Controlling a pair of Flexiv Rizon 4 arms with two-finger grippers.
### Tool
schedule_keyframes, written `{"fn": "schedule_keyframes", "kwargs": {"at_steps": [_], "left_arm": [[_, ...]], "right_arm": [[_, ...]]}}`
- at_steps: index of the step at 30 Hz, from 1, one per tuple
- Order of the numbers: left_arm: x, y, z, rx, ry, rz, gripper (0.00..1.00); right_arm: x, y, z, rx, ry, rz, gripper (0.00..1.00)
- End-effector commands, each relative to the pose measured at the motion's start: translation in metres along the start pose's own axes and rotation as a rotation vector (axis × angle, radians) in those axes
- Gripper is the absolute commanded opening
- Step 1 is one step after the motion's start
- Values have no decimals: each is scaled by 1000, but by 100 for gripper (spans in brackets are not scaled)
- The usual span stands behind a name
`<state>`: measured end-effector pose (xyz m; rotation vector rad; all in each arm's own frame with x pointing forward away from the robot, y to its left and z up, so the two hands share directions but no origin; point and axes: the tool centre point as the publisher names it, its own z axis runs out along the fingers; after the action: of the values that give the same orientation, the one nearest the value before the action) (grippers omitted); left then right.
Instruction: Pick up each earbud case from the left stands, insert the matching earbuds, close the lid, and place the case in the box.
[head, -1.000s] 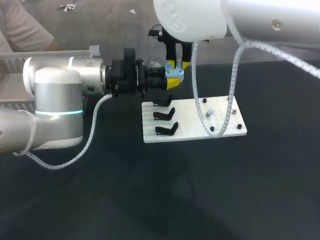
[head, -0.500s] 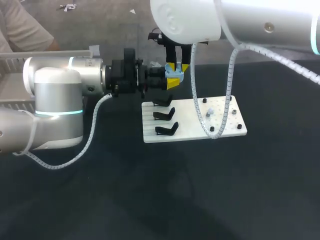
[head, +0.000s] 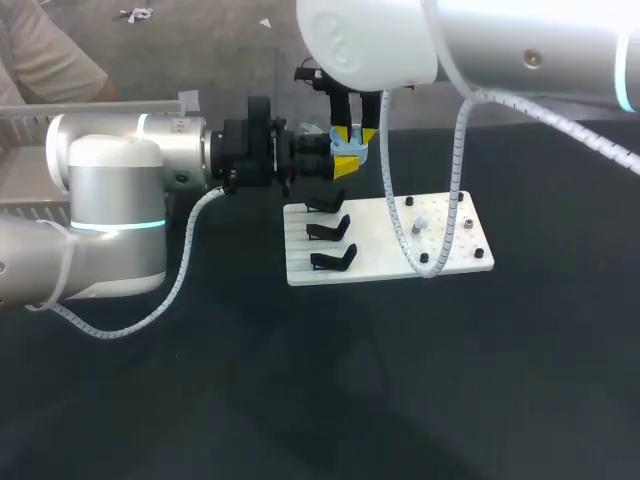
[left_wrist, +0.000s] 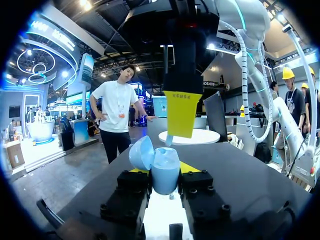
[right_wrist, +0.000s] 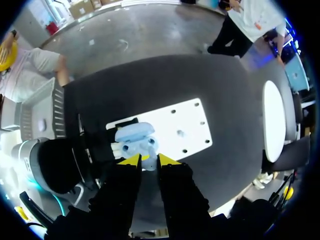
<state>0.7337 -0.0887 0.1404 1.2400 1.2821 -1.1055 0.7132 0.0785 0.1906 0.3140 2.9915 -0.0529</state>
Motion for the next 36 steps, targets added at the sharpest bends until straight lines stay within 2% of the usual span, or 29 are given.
{"fn": "schedule_keyframes", "kwargs": {"at_steps": [1, 36], "left_arm": [[1, -2, 0, -6, -5, 4, 0], [1, -2, 0, -6, -5, 4, 0]], "right_arm": [[-3, 2, 1, 5, 5, 1, 0], [-9, 1, 10, 24, 7, 9, 0]]}}
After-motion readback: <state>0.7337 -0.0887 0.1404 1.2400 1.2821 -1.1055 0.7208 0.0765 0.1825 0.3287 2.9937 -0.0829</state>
